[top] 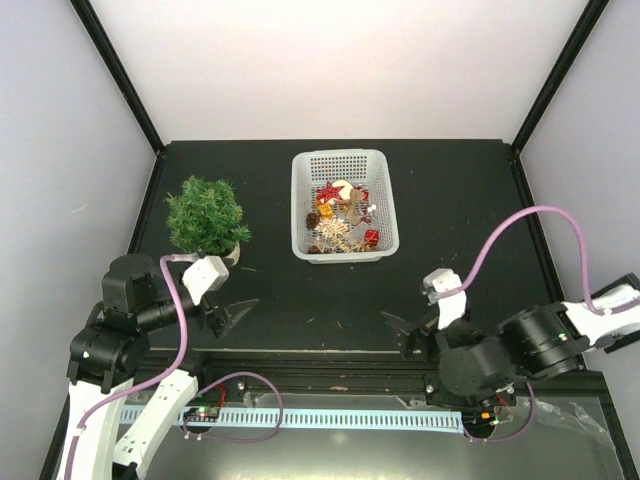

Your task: Decorate the small christmas tree

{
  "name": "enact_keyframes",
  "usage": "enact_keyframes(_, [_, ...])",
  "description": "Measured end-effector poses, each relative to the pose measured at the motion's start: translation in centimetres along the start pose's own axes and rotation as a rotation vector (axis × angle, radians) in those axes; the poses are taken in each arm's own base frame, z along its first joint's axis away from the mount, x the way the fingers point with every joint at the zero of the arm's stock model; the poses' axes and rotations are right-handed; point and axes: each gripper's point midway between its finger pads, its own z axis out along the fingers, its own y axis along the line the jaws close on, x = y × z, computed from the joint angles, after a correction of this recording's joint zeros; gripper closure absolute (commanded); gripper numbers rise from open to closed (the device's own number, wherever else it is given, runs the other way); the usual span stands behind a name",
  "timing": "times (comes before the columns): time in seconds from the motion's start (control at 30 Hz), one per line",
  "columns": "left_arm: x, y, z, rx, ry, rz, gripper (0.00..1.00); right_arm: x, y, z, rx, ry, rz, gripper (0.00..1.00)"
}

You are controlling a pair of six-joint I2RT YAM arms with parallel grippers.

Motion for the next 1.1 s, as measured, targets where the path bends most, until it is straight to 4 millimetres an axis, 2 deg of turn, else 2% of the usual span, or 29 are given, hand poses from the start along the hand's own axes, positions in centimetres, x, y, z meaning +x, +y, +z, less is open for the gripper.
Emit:
enact_keyframes(0.1, [0.0, 0.0, 0.1, 0.004, 0.004, -0.004, 0.01, 0.4, 1.1, 2.0, 0.036, 0.033, -0.001, 0.00])
enact_keyframes(0.27, [0.2, 0.3, 0.5, 0.009, 0.018, -0.014, 0.01, 2.2, 4.8, 7.8, 0.049, 0.146, -0.076, 0.02])
enact_keyframes(0.37, [0.4, 0.7, 0.9, 0.011, 0.037, -0.020, 0.01, 1.7, 5.3, 10.7, 0.010, 0.171, -0.048, 0.07])
enact_keyframes(0.47, [0.8, 1.9, 1.9, -0.007, 0.081, -0.043, 0.01, -1.1, 3.7, 12.6, -0.018, 0.127, 0.046, 0.16])
enact_keyframes(0.53, [0.9, 3.2, 2.5, -0.040, 0.114, -0.056, 0.01, -3.9, 1.9, 13.7, -0.044, 0.068, 0.133, 0.22])
enact_keyframes(0.6, [0.3, 4.6, 2.8, -0.084, 0.129, -0.054, 0.01, -6.2, 0.0, 14.5, -0.072, 0.019, 0.206, 0.27])
enact_keyframes(0.67, [-1.3, 6.0, 2.6, -0.140, 0.117, -0.036, 0.01, -7.8, -1.7, 15.7, -0.100, -0.009, 0.257, 0.33])
enact_keyframes(0.73, [-3.1, 7.3, 2.3, -0.197, 0.096, -0.016, 0.01, -8.2, -2.8, 17.0, -0.108, 0.002, 0.274, 0.33])
enact_keyframes(0.8, [-5.1, 8.6, 1.8, -0.259, 0.066, 0.007, 0.01, -7.9, -3.3, 18.8, -0.118, 0.046, 0.284, 0.32])
enact_keyframes(0.87, [-6.2, 10.0, 1.5, -0.316, 0.051, 0.015, 0.01, -7.1, -3.6, 20.5, -0.120, 0.096, 0.283, 0.30])
enact_keyframes(1.0, [-6.8, 14.1, 0.4, -0.447, 0.061, -0.029, 0.03, -5.9, -4.1, 22.0, -0.111, 0.157, 0.274, 0.29])
enact_keyframes(1.1, [-6.8, 18.8, -1.6, -0.574, 0.069, -0.102, 0.09, -6.1, -5.1, 22.1, -0.097, 0.151, 0.281, 0.29])
